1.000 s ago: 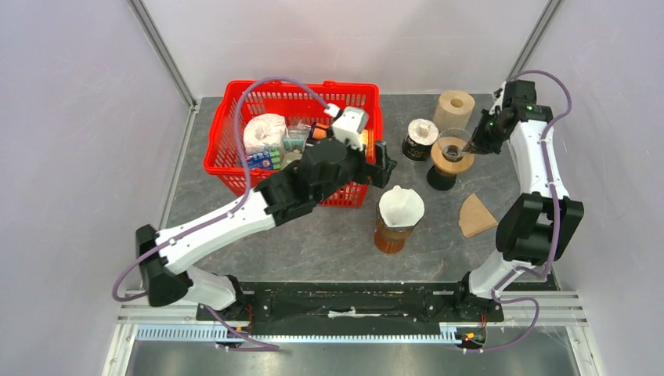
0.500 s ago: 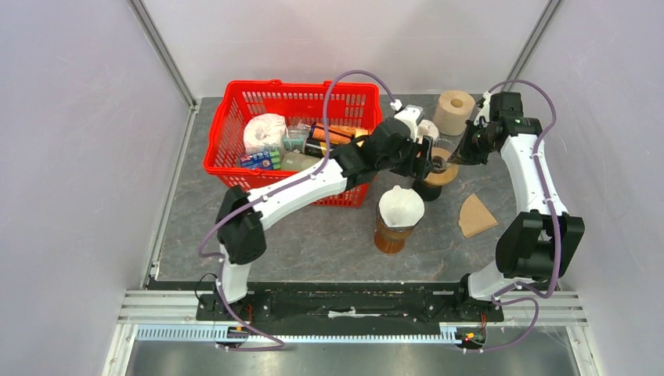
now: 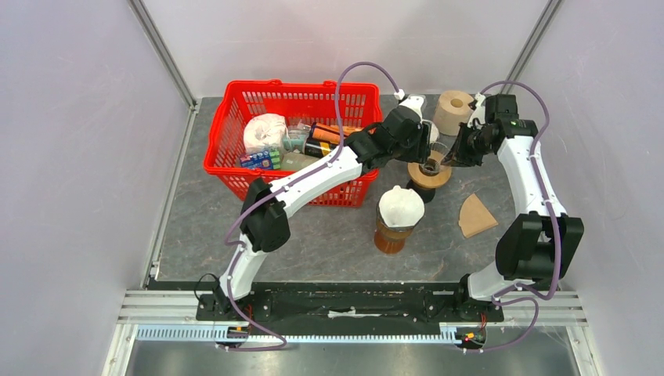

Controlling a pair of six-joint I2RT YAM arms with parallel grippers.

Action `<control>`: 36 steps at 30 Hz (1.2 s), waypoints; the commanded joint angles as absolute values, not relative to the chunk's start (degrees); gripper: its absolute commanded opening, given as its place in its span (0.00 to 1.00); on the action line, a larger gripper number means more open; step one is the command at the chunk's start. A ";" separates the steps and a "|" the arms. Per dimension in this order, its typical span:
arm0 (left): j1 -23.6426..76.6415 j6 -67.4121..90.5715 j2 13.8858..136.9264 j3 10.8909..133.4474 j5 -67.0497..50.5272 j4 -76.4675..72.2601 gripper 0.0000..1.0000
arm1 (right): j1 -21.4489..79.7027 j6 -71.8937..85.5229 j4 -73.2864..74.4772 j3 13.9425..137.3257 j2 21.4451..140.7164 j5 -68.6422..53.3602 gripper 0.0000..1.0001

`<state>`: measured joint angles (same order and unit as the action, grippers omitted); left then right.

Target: Place the coffee filter in the dripper

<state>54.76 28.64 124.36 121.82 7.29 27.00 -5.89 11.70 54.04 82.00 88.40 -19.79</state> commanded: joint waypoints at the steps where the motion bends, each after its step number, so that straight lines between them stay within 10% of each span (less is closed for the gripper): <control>1: 54.57 28.39 125.80 125.41 10.36 29.13 0.58 | -5.02 9.64 59.30 79.83 88.30 -18.41 0.00; 10: 53.90 28.83 129.19 127.70 9.56 29.54 0.46 | -4.31 9.01 58.80 79.37 88.15 -20.10 0.00; 19: 53.78 28.94 130.24 127.83 8.61 30.94 0.02 | -3.25 11.05 59.82 79.25 90.41 -13.41 0.00; 36: 53.66 31.07 132.10 122.04 10.47 41.88 0.02 | -0.34 14.27 63.34 77.60 95.79 3.55 0.00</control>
